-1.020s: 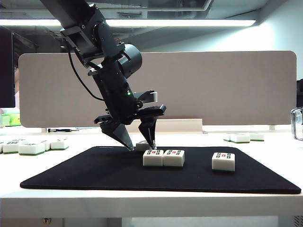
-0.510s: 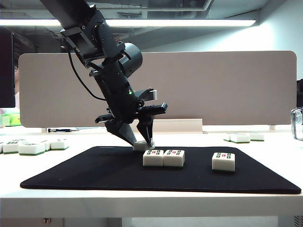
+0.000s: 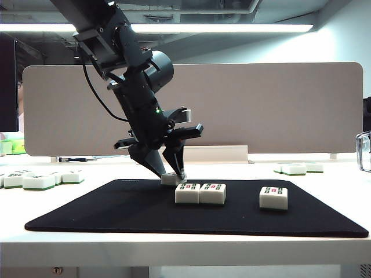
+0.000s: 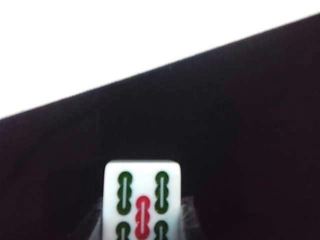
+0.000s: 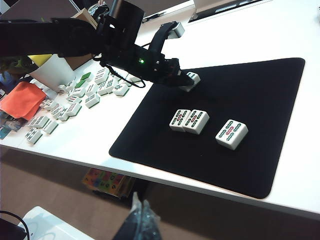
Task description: Arrange four mahjong tiles into a neat stack, creating two layers of paired tiles.
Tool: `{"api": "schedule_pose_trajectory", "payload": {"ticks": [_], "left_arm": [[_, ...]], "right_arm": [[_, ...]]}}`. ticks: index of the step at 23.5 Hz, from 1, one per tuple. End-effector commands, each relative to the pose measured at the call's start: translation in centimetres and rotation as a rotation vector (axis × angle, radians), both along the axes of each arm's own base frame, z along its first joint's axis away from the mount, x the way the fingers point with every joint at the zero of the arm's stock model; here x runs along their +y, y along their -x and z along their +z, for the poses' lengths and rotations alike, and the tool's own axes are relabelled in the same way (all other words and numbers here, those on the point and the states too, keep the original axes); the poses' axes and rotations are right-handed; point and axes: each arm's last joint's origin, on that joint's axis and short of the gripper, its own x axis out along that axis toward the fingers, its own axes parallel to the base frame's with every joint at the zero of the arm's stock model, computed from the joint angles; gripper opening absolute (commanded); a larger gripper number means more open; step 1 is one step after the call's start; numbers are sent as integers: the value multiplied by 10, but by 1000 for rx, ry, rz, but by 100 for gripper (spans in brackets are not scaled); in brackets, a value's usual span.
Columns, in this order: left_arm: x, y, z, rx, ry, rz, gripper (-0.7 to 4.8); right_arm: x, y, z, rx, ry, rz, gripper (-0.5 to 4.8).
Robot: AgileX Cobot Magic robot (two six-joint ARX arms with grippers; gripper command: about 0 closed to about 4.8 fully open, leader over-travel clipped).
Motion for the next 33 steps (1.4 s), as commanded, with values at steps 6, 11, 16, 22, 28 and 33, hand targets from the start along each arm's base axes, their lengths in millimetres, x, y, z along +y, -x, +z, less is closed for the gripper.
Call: {"api": "schedule_pose_trajectory", "payload": {"ticks": [6, 11, 16, 22, 28, 33], "left_arm": [[11, 25, 47, 54, 21, -11, 101], [10, 55, 67, 242, 91, 68, 101], [-15, 77, 61, 285, 41, 47, 101], [-31, 88, 55, 238, -34, 166, 101], [-37, 88, 45, 301, -2, 256, 101], [-45, 90, 34, 324, -11, 292, 101]], "right_arm": [[0, 2, 2, -27, 1, 2, -1], [0, 2, 2, -27, 1, 2, -1], [0, 2, 2, -28, 1, 3, -1], [0, 2, 2, -28, 1, 3, -1], [0, 2, 2, -28, 2, 3, -1], [0, 2, 2, -28, 1, 3, -1]]}}
